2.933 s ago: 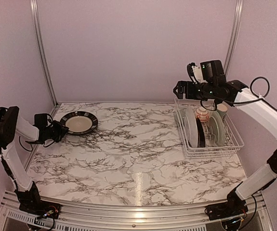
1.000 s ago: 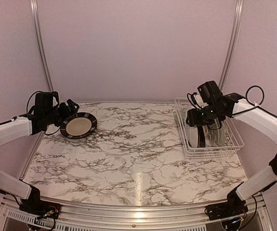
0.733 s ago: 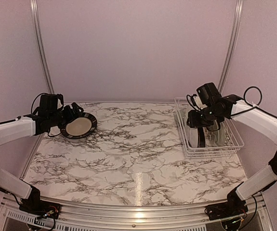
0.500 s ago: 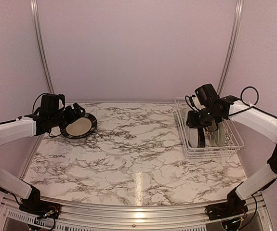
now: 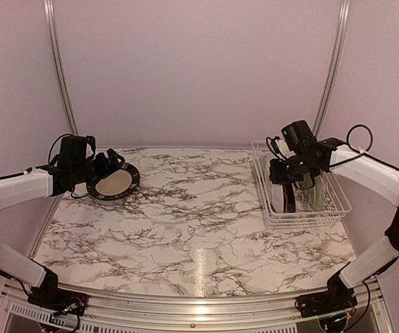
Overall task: Unload the mixed dishes from the dish rack
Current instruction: Grab the plate from the dish rack.
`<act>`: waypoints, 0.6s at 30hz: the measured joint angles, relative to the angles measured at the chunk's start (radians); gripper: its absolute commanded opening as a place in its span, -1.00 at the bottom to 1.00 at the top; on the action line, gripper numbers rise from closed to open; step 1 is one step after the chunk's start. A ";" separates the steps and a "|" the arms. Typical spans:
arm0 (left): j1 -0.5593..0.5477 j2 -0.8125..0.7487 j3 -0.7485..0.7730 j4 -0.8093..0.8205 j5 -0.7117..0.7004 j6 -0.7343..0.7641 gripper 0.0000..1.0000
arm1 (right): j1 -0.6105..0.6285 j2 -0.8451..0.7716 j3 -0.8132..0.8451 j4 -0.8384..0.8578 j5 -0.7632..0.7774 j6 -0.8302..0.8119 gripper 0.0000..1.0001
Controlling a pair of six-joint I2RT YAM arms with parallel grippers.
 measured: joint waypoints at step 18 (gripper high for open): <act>-0.011 0.000 0.000 0.014 0.011 0.000 0.98 | -0.003 -0.001 0.094 -0.103 -0.035 0.026 -1.00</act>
